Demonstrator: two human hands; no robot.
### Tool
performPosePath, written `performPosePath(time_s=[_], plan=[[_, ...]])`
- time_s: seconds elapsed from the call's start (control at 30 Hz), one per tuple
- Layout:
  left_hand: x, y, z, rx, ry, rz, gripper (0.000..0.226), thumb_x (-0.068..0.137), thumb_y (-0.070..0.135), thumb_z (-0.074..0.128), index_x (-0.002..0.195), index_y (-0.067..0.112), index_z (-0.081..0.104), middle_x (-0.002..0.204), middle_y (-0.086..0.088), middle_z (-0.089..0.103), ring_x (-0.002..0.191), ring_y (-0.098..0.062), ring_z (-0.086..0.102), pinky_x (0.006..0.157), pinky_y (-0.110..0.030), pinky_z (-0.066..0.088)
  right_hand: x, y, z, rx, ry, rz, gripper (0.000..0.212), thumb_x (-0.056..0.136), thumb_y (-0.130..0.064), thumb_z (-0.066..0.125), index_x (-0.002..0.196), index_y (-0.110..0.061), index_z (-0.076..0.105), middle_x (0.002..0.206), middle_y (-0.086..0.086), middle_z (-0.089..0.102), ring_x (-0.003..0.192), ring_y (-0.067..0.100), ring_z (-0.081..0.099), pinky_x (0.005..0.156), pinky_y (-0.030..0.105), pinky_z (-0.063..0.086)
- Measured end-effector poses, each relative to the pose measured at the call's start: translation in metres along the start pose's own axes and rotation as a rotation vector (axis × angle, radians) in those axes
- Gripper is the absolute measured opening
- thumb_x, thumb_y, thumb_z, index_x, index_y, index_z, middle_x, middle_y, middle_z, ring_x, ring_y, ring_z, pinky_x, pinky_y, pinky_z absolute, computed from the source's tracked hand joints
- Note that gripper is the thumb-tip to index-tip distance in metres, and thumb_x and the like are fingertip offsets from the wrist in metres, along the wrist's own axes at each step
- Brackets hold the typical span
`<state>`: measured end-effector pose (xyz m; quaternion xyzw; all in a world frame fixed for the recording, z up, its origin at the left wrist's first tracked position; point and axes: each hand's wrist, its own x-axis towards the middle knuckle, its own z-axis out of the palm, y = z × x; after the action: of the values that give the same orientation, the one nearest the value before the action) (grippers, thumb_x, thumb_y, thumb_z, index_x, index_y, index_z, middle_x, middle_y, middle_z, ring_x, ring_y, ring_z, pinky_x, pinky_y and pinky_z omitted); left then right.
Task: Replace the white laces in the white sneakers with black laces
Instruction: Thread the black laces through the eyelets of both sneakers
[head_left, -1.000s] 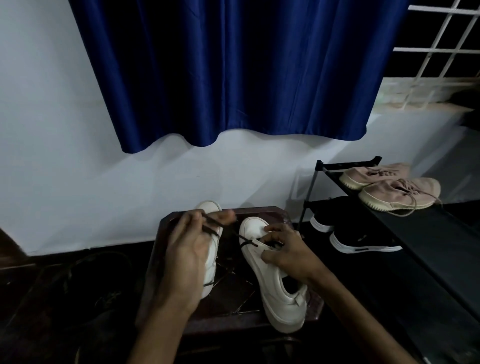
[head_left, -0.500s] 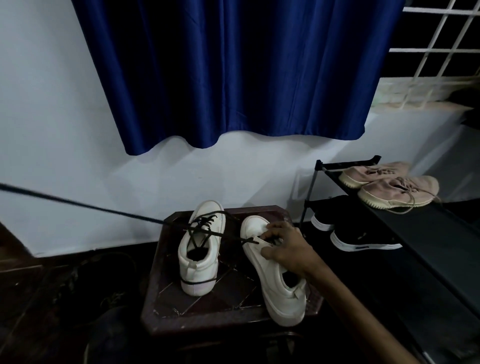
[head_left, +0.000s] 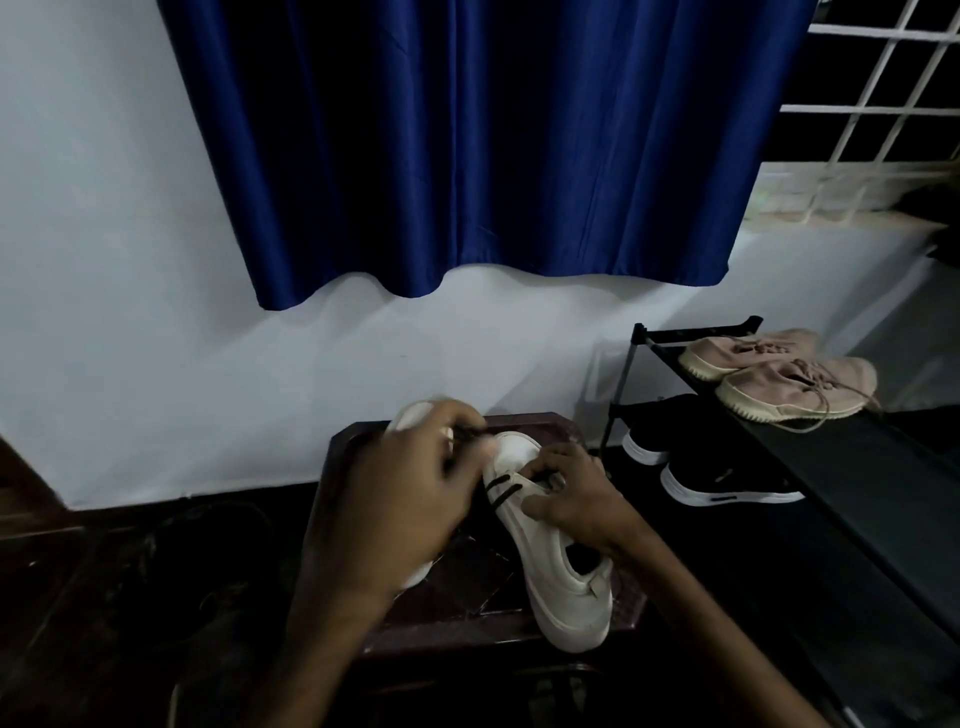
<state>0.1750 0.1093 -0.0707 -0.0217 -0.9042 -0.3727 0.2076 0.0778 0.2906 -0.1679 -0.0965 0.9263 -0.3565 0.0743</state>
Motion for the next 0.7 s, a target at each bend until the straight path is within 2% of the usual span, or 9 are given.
performPosePath(time_s=[0.07,0.17,0.23,0.3,0.37,0.43,0.47,0.57,0.7], plan=[[0.0,-0.012,0.056,0.33,-0.155,-0.032,0.026,0.093,0.048,0.053,0.11,0.029,0.052,0.088,0.001,0.07,0.086,-0.021,0.066,0.073,-0.036,0.051,-0.003,-0.002,-0.001,0.003,-0.009,-0.009,0.047,0.048,-0.055,0.063,0.09,-0.035,0.068,0.117,-0.012,0.048,0.118,0.014,0.045,0.101,0.029,0.039],[-0.001,-0.029,0.102,0.526,-0.232,-0.082,0.027,0.098,0.035,0.043,0.119,0.019,0.049,0.107,-0.007,0.068,0.1,-0.028,0.065,0.074,-0.037,0.047,-0.003,0.0,-0.003,0.05,-0.019,-0.012,0.052,0.054,-0.05,0.072,0.098,-0.022,0.072,0.119,-0.01,0.047,0.118,0.009,0.046,0.095,0.019,0.039],[-0.003,-0.04,0.112,0.509,-0.226,-0.11,0.026,0.099,0.034,0.043,0.118,0.019,0.053,0.106,-0.007,0.068,0.1,-0.027,0.066,0.071,-0.036,0.046,-0.001,0.002,-0.005,0.074,-0.049,-0.017,0.044,0.063,-0.039,0.081,0.102,-0.018,0.072,0.122,-0.008,0.046,0.115,0.006,0.047,0.085,0.007,0.035],[-0.005,-0.042,0.112,0.43,-0.219,-0.089,0.024,0.098,0.036,0.043,0.114,0.024,0.056,0.101,-0.006,0.07,0.095,-0.026,0.066,0.071,-0.037,0.046,0.001,0.005,-0.007,0.08,-0.047,-0.03,0.037,0.071,-0.028,0.082,0.104,-0.015,0.072,0.122,-0.007,0.045,0.111,0.004,0.046,0.077,-0.003,0.031],[-0.004,-0.041,0.105,0.235,-0.219,-0.117,0.019,0.097,0.035,0.045,0.101,0.023,0.059,0.089,-0.005,0.07,0.086,-0.025,0.065,0.07,-0.039,0.046,0.001,0.005,-0.007,0.068,-0.043,-0.039,0.035,0.072,-0.026,0.08,0.105,-0.016,0.071,0.119,-0.009,0.044,0.107,0.003,0.044,0.072,-0.007,0.029],[-0.006,-0.042,0.095,0.076,-0.228,-0.164,0.02,0.097,0.033,0.047,0.085,0.021,0.058,0.075,-0.005,0.065,0.075,-0.023,0.062,0.066,-0.04,0.045,0.0,0.003,-0.006,0.055,-0.035,-0.043,0.035,0.067,-0.034,0.078,0.1,-0.024,0.071,0.117,-0.012,0.047,0.109,0.005,0.047,0.073,-0.003,0.031],[-0.008,-0.043,0.089,0.036,-0.226,-0.172,0.023,0.097,0.033,0.048,0.078,0.022,0.056,0.068,-0.004,0.061,0.068,-0.02,0.059,0.065,-0.04,0.044,0.001,0.004,-0.004,0.045,-0.021,-0.048,0.037,0.061,-0.042,0.075,0.096,-0.03,0.07,0.116,-0.012,0.05,0.112,0.008,0.049,0.079,0.004,0.036],[-0.02,-0.047,0.08,-0.061,-0.222,-0.198,0.032,0.095,0.034,0.052,0.063,0.03,0.049,0.053,0.004,0.05,0.053,-0.012,0.05,0.06,-0.037,0.041,0.004,0.007,0.0,-0.011,0.012,-0.042,0.04,0.045,-0.058,0.059,0.083,-0.044,0.063,0.116,-0.017,0.05,0.117,0.013,0.046,0.099,0.036,0.041],[-0.039,-0.048,0.088,-0.119,-0.176,-0.19,0.031,0.097,0.033,0.052,0.067,0.022,0.049,0.053,0.001,0.05,0.048,-0.011,0.046,0.055,-0.034,0.037,0.003,0.005,-0.005,-0.11,-0.005,-0.045,0.044,0.053,-0.057,0.062,0.096,-0.043,0.06,0.125,-0.018,0.043,0.126,0.014,0.038,0.107,0.053,0.03]])
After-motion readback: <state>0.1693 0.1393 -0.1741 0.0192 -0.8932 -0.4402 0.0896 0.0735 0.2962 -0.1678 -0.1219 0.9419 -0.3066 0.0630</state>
